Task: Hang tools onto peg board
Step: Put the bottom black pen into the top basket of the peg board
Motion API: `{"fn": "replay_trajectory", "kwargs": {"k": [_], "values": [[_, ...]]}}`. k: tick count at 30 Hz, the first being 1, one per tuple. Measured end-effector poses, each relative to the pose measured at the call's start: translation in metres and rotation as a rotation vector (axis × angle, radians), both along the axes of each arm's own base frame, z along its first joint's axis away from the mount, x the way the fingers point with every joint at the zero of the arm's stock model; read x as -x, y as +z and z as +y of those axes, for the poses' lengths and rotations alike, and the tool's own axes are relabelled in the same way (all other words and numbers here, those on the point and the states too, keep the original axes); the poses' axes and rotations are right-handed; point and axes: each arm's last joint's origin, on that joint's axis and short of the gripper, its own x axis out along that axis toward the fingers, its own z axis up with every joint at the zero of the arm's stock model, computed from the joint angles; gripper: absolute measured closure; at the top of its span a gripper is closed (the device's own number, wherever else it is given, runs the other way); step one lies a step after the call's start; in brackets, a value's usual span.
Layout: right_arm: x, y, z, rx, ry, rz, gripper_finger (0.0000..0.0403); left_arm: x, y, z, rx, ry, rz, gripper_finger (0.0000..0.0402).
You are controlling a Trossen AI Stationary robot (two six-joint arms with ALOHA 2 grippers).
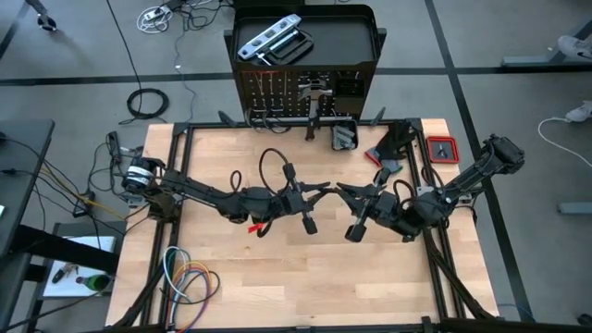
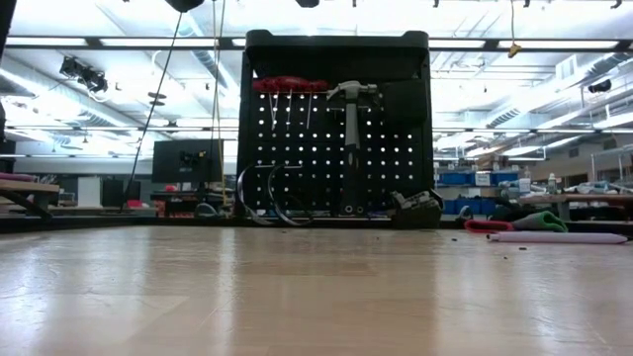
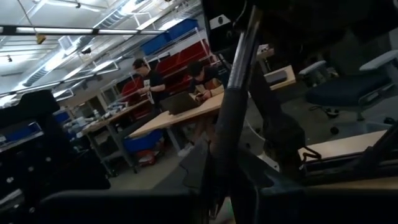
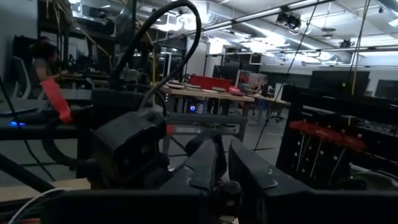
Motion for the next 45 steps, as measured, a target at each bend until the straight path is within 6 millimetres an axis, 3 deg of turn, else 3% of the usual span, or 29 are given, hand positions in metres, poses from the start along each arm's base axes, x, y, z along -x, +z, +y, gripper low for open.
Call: {"fn": "replay_trajectory", "kwargs": {"k": [6,9,18,23,27,34,45], "values": [[0.000,-0.001,0.000,0.002,-0.015,0.010,0.0359,0.000,0.000,0.001,0.007,0.041,0.005,0.0347],[0.000,-0.001,-0.003,-0.004,-0.041,0.018,0.0377,0.001,-0.002,0.002,0.016,0.092,0.025,0.0319],[-0.004,-0.001,-0.011,-0.002,-0.075,0.023,0.0377,0.005,-0.007,-0.007,0.023,0.237,0.081,0.0203],[-0.006,-0.001,-0.017,0.005,-0.110,0.031,0.0377,0.008,-0.009,-0.013,-0.017,0.322,0.129,0.0175],[-0.007,-0.002,-0.028,0.035,-0.265,0.099,0.0377,0.012,-0.010,-0.021,-0.022,0.388,0.147,0.0172],[-0.001,0.013,-0.061,0.057,-0.387,0.095,0.0377,0.012,-0.029,-0.040,0.011,0.091,0.269,0.0172],[0.009,0.028,-0.137,0.137,-0.523,0.071,0.0377,0.010,-0.055,-0.031,0.362,-0.200,0.428,0.0172]]}}
